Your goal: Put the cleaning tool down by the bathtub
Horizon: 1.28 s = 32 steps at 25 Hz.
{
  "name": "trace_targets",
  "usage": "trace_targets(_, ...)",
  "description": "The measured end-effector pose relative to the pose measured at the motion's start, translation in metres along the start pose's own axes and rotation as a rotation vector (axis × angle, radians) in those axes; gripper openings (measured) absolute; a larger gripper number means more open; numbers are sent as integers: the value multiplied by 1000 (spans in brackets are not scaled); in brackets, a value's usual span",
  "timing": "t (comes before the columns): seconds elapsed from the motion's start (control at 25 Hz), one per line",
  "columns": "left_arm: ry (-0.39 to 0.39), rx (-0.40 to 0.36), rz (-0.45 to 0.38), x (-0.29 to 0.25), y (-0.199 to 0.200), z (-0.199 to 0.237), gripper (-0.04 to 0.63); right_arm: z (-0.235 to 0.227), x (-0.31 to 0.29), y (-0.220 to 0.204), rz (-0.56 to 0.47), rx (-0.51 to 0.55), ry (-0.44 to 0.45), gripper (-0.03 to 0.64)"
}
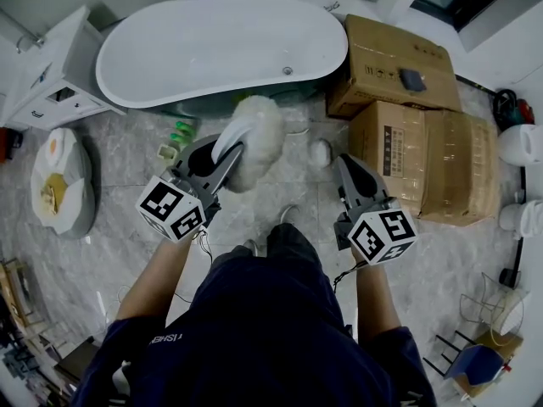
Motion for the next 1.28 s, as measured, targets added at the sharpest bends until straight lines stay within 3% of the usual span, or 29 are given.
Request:
trace_targets(0.44,56,4,82,-108,25,18,104,-106,-49,27,49,-22,61,14)
trace_targets(0.76,57,-2,144,-175,24,29,104,-159,-79,34,74,-12,76,14)
trace_targets(1.04,30,1,209,-225,0,39,104,-196,-104,15,112,-36,56,14)
trace_targets(1.28,16,25,289,-272,-52,64,104,-233,-134,-22,149,-63,11,14)
Point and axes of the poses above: the fingertips, and each gripper's own axes: x backward along the fingers, z to its left, y out of its top, the point moved 4 cm from there along x, backward along the fingers, and after that the axes turned 13 degrees about z, right-handed, at the moved point
